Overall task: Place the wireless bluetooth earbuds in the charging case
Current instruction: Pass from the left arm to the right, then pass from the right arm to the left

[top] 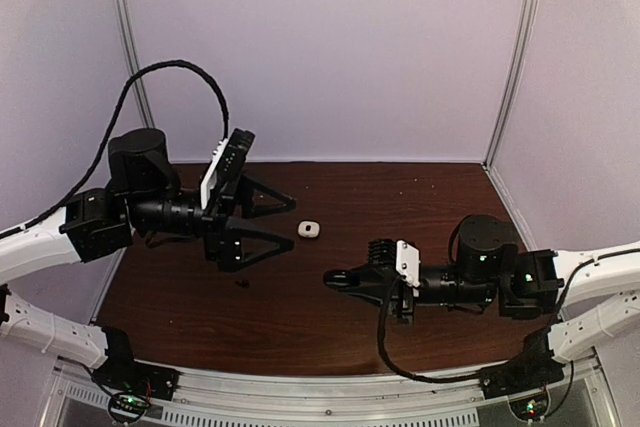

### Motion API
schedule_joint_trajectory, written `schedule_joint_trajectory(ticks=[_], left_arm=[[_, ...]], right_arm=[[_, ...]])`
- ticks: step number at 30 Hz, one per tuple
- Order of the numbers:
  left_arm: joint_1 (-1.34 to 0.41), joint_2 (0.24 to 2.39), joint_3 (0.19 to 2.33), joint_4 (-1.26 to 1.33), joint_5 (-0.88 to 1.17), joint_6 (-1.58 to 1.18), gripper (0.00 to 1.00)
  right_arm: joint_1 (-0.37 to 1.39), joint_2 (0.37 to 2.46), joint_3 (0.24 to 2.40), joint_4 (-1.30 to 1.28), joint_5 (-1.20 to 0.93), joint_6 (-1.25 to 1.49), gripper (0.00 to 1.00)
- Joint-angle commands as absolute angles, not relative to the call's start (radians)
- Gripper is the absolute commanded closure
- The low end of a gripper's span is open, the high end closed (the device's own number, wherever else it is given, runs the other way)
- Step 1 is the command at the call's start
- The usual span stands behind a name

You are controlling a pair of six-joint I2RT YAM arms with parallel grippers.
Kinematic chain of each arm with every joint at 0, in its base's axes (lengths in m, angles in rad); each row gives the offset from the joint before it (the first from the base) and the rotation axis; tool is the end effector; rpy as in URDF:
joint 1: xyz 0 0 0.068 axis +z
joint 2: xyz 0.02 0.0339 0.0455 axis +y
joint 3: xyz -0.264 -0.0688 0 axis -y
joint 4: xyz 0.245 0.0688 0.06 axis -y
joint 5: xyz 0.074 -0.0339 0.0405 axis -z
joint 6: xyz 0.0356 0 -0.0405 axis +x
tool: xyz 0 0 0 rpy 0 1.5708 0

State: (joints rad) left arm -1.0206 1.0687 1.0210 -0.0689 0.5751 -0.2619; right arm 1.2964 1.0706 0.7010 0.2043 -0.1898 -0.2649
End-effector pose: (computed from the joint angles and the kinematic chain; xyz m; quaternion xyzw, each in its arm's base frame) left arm 0.1109 -0.2179 0.3811 0.4404 0.5957 -0.5511 0.3840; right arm 0.0615 0.2434 0.2947 -0.5781 0.4966 0.3802 0.5241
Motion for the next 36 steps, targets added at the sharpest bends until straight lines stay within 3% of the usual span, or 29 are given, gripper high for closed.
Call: schedule_joint_trajectory(ticks=[1, 9, 29, 32, 36], left_arm=[[-1.076, 1.073, 1.013, -0.186, 0.405, -0.086, 0.20], [-1.155, 1.182, 1.054, -0.245, 0.309, -0.024, 0.50], [-1.165, 1.280, 1.066, -0.187, 0.380, -0.022, 0.59], [-1.165, 1.286, 1.070, -0.180, 0.390, -0.021, 0.65], [-1.165, 1.284, 1.068, -0.175, 0.398, -0.020, 0.79]], right_arm=[[1.241, 1.064, 0.737, 0.176, -0.225, -0.150, 0.92], [1.158, 1.107, 0.745, 0.190, -0.340, -0.083, 0.92], [1.155, 1.184, 0.750, 0.237, -0.435, -0.060, 0.91], [1.156, 1.186, 0.753, 0.232, -0.430, -0.064, 0.91], [1.155, 1.186, 0.752, 0.235, -0.430, -0.064, 0.89]])
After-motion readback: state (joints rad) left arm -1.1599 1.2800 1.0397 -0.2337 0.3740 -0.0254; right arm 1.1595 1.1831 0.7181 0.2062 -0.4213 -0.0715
